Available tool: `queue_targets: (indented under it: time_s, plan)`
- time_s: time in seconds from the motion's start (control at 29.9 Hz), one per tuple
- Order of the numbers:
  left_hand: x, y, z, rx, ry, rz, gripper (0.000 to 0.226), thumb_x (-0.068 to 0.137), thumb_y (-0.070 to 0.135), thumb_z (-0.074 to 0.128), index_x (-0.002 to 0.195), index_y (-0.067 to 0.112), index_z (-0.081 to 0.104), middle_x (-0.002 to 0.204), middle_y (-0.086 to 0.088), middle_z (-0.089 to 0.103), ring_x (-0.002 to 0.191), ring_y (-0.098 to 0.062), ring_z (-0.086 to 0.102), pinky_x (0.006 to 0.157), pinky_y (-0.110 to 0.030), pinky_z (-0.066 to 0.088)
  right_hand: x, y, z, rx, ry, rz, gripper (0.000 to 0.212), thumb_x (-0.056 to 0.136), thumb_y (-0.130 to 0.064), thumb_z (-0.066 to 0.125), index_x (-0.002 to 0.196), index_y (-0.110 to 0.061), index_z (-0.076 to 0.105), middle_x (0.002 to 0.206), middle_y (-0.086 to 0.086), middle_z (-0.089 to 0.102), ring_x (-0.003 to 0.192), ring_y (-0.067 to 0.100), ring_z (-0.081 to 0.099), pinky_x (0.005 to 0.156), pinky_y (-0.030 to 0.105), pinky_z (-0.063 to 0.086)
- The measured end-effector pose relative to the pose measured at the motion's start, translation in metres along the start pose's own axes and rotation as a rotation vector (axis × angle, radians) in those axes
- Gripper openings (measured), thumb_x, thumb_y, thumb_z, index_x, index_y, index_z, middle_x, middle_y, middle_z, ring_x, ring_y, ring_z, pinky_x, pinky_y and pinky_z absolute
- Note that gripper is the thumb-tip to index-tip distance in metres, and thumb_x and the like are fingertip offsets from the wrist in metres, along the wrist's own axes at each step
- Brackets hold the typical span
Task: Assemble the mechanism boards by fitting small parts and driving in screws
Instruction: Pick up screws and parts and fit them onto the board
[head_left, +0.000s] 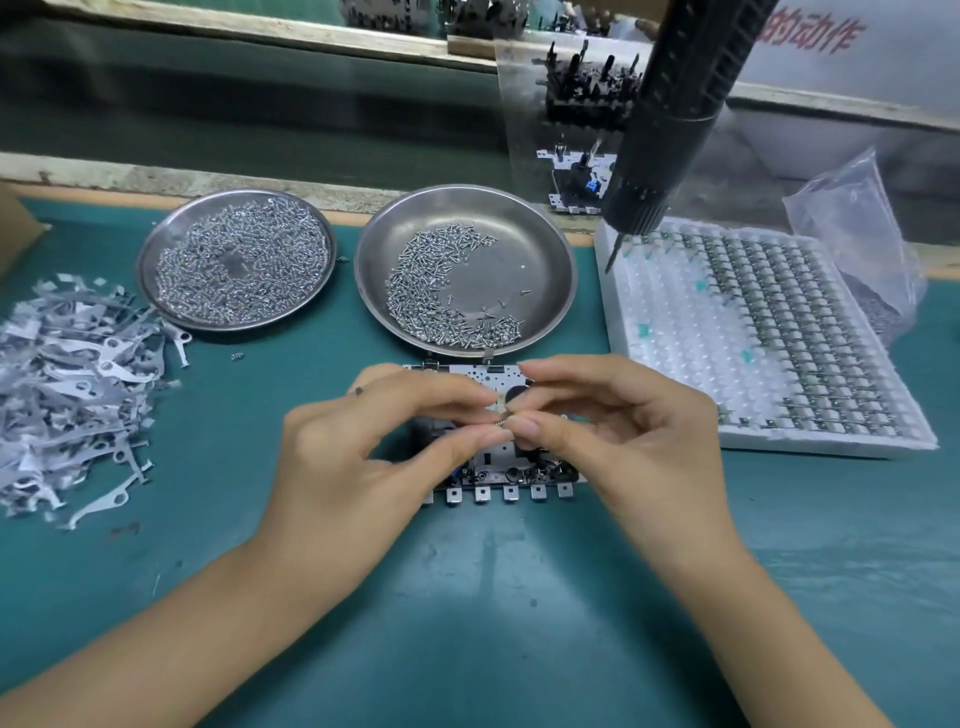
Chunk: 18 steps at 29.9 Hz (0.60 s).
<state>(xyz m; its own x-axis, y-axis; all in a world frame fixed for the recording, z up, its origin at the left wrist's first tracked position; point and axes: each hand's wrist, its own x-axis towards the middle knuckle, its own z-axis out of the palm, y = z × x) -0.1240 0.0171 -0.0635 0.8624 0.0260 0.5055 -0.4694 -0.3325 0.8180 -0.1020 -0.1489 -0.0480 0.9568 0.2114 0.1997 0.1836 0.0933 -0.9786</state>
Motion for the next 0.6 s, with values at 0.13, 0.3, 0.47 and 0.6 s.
queue_targets:
  time_s: [0.13,0.3,0.47,0.6]
  plan:
    - [0.000,0.000,-0.001,0.041,-0.005,0.019,0.029,0.072,0.019,0.077,0.098,0.025,0.066,0.091,0.016,0.070,0.082,-0.009,0.067,0.078,-0.016,0.048,0.000,-0.001,-0.002,-0.064,-0.026,-0.040,0.026,0.069,-0.004,0.073,0.091,-0.020,0.071,0.078,0.001,0.073,0.075,0.011,0.069,0.069,0.018,0.054]
    - [-0.001,0.002,0.000,-0.067,-0.012,-0.041,0.031,0.072,0.021,0.080,0.099,0.028,0.067,0.090,0.017,0.072,0.084,-0.004,0.069,0.081,-0.015,0.049,-0.002,0.000,-0.001,-0.083,-0.023,-0.092,0.023,0.072,-0.006,0.072,0.090,-0.021,0.072,0.081,-0.008,0.074,0.080,0.007,0.070,0.071,0.016,0.054]
    - [-0.003,0.000,0.003,-0.203,0.016,-0.157,0.024,0.071,0.024,0.079,0.093,0.027,0.070,0.086,0.013,0.073,0.083,-0.008,0.070,0.079,-0.014,0.050,-0.003,0.004,0.001,-0.079,0.015,-0.112,0.022,0.074,-0.006,0.072,0.088,-0.023,0.073,0.083,-0.008,0.074,0.082,0.007,0.070,0.071,0.015,0.053]
    - [-0.004,-0.003,0.005,-0.203,0.011,-0.175,0.025,0.072,0.025,0.079,0.095,0.029,0.070,0.086,0.011,0.073,0.083,-0.008,0.069,0.080,-0.013,0.049,-0.005,0.009,0.003,-0.145,0.021,-0.144,0.024,0.078,0.000,0.069,0.095,-0.016,0.075,0.089,-0.010,0.074,0.087,0.008,0.070,0.077,0.016,0.052]
